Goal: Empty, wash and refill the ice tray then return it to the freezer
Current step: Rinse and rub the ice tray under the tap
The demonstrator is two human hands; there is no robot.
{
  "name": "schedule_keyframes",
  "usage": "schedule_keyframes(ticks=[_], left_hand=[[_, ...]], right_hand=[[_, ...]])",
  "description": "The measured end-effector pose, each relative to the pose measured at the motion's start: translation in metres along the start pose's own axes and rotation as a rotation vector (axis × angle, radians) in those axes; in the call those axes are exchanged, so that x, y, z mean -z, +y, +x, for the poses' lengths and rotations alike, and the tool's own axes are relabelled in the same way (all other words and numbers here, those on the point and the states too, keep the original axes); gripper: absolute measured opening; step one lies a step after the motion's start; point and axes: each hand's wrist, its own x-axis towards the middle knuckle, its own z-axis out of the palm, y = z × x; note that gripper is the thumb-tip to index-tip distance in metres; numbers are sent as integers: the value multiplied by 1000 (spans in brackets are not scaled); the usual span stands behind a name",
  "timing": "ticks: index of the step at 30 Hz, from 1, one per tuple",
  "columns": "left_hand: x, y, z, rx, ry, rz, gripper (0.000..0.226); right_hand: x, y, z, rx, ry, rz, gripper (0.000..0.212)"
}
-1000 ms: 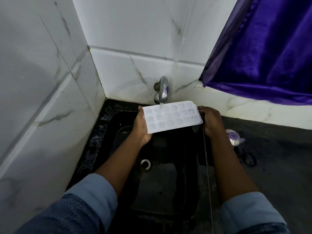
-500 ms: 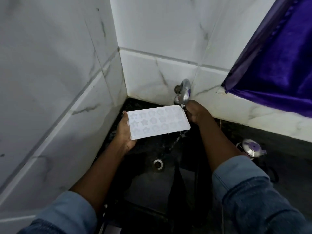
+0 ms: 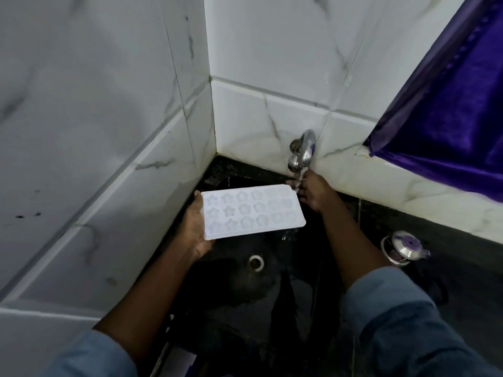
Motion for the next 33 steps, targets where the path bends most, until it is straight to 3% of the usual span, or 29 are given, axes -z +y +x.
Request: schedule_keyframes(ticks=[3,8,13,24,33], left_hand=[[2,-8,-11,29,-4,19,69],[5,-21,-29,103,-12,48,69],[5,-35,-45,139,-70,96,69],[16,-54,-60,175,-93,60,72],[16,-40,-67,151,-113,68,67]], right_hand=[[6,20,-47,131,87,-160,41],[33,64,-119,516,161,-336,17],[47,101,-149,800,248,-689,33],[33,130,-195,607,278,-980,38],[21,123,-208,577,237,-1017,70]])
